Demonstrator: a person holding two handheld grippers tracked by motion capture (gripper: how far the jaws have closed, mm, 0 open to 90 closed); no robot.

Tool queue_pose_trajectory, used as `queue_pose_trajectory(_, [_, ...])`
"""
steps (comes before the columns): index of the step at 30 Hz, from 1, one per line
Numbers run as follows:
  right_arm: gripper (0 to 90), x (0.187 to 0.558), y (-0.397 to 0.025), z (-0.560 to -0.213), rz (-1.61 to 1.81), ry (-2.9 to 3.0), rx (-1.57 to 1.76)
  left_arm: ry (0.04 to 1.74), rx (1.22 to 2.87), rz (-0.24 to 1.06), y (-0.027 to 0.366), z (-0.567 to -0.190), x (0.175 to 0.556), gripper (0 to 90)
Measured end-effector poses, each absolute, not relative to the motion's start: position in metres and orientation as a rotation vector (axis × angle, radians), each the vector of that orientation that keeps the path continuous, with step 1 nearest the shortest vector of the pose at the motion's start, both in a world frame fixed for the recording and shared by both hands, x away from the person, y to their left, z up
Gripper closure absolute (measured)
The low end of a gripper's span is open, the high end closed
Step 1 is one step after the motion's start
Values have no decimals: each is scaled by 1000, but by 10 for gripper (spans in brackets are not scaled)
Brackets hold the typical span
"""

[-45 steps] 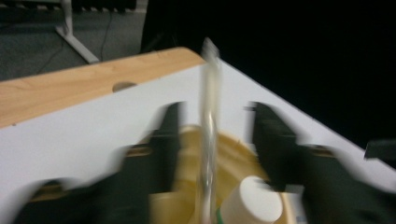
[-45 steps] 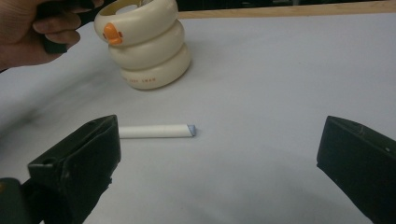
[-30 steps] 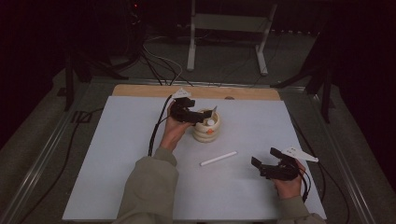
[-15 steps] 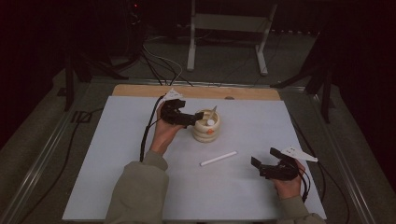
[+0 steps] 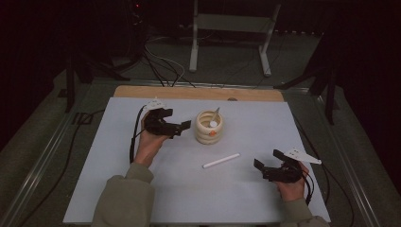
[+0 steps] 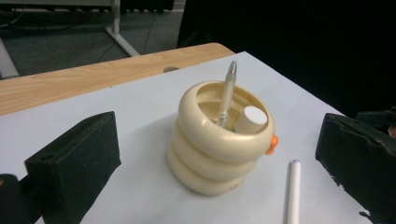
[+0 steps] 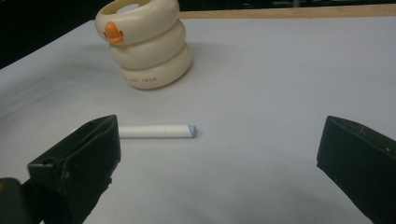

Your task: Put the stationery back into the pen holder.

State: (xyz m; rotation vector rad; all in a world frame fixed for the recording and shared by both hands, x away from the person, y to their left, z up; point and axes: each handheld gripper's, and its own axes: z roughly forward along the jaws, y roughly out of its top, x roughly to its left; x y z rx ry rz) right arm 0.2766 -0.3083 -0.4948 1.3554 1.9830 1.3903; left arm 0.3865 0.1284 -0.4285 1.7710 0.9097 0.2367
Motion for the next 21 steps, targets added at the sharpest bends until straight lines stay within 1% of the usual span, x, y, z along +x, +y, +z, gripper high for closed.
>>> queue_pose_trajectory(13, [0, 277, -308, -495, 1392, 1982, 1353, 920, 1725, 287, 173, -422, 351, 3])
queue_pose_trajectory(21, [0, 277, -308, -495, 1392, 1981, 1353, 964, 1714, 323, 196, -435, 328, 3])
